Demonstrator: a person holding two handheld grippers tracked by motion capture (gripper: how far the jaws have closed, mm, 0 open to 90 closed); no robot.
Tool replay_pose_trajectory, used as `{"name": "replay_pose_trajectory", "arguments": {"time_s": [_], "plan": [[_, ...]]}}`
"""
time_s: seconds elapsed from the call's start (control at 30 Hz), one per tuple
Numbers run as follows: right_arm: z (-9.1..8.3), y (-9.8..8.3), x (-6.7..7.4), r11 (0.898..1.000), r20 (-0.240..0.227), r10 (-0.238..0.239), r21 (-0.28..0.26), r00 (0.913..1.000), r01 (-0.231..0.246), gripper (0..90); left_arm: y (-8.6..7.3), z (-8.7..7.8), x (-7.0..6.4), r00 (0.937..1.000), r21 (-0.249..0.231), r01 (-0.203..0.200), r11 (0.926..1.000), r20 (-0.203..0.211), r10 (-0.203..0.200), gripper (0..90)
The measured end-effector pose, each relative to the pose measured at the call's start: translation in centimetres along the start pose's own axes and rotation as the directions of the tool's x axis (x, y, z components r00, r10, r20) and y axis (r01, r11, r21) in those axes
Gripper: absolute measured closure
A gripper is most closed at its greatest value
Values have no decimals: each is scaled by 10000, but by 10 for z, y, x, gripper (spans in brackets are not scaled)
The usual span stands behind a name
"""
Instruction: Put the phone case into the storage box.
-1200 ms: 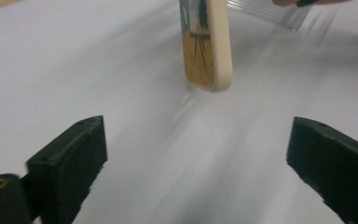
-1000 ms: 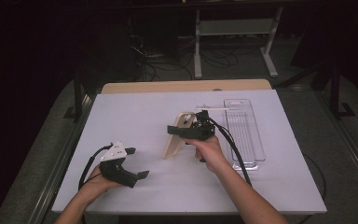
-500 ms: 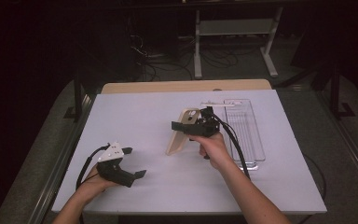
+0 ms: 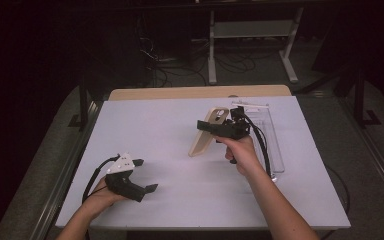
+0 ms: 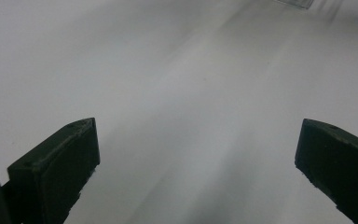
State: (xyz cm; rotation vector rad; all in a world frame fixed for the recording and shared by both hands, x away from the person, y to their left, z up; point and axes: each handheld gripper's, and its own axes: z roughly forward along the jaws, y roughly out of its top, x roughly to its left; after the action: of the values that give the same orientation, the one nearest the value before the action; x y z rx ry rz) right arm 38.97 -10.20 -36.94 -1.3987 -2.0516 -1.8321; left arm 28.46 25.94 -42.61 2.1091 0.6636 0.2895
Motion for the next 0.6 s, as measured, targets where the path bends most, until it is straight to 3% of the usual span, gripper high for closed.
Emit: {"name": "replay_pose_trajectory", "arguments": {"time_s": [0.6], "plan": [[-34,26,-10,9974,514,4,-725,9987,34,96,0,-1,3,9999,-38,-103,9999,-8,102,0]]}}
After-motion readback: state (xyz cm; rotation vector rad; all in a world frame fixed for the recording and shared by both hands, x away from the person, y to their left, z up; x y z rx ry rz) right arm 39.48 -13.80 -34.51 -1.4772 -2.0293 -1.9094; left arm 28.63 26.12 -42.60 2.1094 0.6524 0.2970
